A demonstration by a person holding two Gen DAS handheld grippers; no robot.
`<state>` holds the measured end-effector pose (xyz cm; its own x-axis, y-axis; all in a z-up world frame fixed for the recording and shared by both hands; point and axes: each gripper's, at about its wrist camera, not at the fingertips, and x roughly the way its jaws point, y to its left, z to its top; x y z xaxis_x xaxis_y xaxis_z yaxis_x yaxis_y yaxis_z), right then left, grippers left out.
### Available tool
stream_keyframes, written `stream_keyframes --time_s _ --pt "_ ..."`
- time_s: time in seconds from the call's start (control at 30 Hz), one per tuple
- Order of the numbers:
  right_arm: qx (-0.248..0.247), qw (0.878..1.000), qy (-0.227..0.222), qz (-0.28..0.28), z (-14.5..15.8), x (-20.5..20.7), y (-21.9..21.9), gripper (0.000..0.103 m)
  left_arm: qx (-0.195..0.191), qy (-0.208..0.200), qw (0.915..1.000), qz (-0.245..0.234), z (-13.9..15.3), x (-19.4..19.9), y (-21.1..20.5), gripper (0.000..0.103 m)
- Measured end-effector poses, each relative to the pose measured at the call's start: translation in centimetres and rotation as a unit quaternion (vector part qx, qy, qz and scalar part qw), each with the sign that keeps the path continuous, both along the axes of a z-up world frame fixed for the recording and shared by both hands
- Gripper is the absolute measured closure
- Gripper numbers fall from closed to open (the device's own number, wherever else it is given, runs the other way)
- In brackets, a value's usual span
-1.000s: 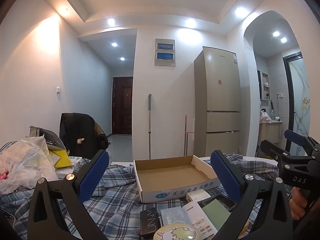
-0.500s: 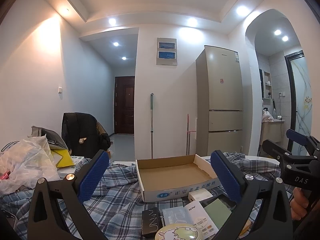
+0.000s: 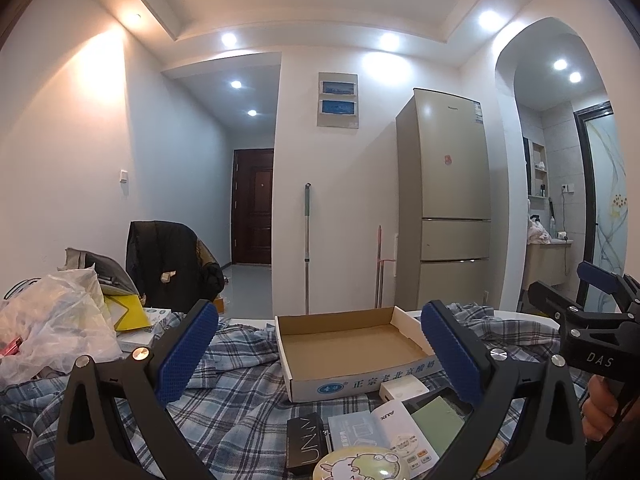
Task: Organize rigid objects
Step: 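Lower the left gripper onto the round yellow tin and close on it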
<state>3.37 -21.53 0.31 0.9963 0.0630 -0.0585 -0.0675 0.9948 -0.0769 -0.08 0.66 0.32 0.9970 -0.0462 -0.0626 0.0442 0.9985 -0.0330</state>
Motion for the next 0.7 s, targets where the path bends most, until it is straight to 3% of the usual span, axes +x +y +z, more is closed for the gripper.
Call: stream_keyframes --time_s 0.13,0.2,0.3,0.4,0.5,0.57,0.7 --pt "0.017 1.0 0.0 -0.002 0.2 0.0 -0.8 0.0 -0.005 0.01 0.9997 0.021 1.0 -0.1 0.7 0.0" --pt "0.028 1.0 0.001 -0.003 0.6 0.0 -1.3 0.0 -0.002 0.044 0.9984 0.036 2.1 0.3 1.0 0.0" --pt "0.04 0.999 0.014 0.001 1.3 0.3 -2.1 0.0 -0.019 0.118 0.9926 0.021 3.1 1.2 2.2 0.0" --pt "0.058 0.996 0.059 0.024 1.6 1.2 -2.7 0.0 -0.021 0.209 0.9776 0.005 2.5 2.9 2.0 0.0" --pt "0.058 0.991 0.113 0.04 1.0 2.4 -2.5 0.0 -0.015 0.297 0.9545 -0.011 -0.1 4.2 0.9 0.001" --pt "0.049 0.988 0.139 0.046 0.5 3.3 -2.2 0.0 -0.014 0.323 0.946 -0.029 -1.7 4.5 0.2 0.009" --pt "0.05 0.982 0.173 0.052 0.0 4.0 -2.6 0.002 -0.002 0.369 0.9282 -0.045 -4.3 5.7 -1.2 0.009"
